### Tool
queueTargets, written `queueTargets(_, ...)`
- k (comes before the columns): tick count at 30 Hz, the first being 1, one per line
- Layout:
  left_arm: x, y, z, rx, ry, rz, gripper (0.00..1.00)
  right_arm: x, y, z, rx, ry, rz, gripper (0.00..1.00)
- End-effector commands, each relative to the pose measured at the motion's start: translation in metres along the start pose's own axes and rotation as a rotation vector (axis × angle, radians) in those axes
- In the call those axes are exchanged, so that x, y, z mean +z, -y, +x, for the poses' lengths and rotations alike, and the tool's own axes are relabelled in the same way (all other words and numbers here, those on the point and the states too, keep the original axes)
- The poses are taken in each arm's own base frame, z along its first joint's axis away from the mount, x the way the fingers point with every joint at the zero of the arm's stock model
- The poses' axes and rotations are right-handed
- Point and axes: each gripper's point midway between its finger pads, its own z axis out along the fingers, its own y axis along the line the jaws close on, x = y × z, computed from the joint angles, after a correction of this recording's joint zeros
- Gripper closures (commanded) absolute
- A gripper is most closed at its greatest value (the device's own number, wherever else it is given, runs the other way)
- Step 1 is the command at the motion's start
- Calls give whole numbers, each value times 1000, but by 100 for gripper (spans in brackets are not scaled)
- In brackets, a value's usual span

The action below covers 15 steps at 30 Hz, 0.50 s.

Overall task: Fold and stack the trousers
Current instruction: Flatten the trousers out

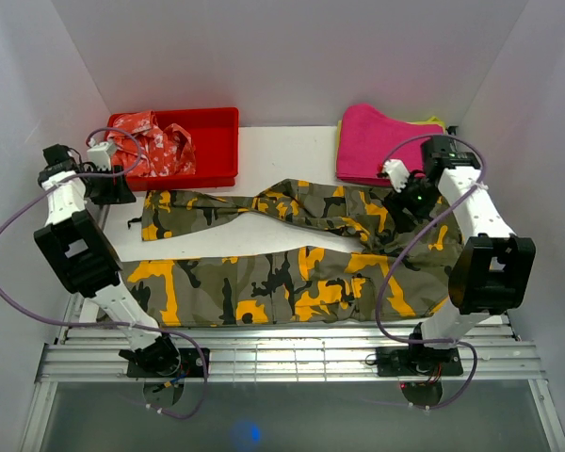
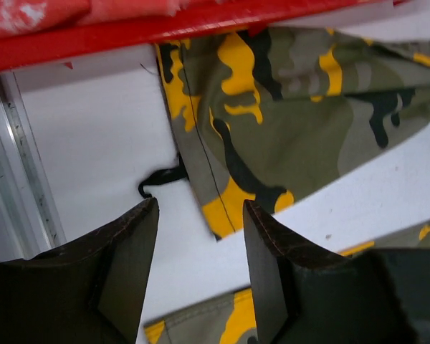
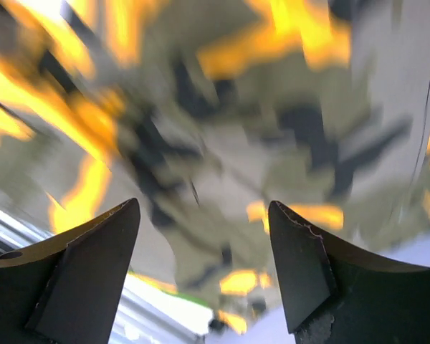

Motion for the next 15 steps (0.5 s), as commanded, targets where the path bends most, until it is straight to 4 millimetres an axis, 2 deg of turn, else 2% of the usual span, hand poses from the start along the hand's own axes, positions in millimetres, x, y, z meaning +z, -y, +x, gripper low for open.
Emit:
queueTargets(1,15,-6,-29,-176,95,16,39,7,-27,-63,28,123,-85,23)
queueTargets(2,18,-9,-34,-194,113,15,39,16,-29,-68,32,111,-104,23)
queueTargets(4,28,-13,-42,-225,154,27,39,23,-35,-83,28,117,-118,24)
queueTargets(5,32,-14,-48,-258,186,34,39,29,-37,-84,32,104,-134,24)
queueTargets(7,45,-13,-38,-312,179,51,39,35,-41,-89,26,103,-144,24)
queueTargets(8,49,-15,-40,-338,198,50,38,37,-42,-88,24,97,-145,24)
queueTargets(10,59,-16,-28,-381,190,45,38,38,-43,-88,23,97,-144,25)
queueTargets(11,62,-19,-33,-394,224,37,38,40,-45,-84,26,90,-149,25)
queueTargets(13,70,-16,-23,-423,224,45,38,41,-47,-81,26,82,-151,25)
queueTargets(15,78,-17,-22,-443,237,50,38,43,-50,-75,24,72,-153,24)
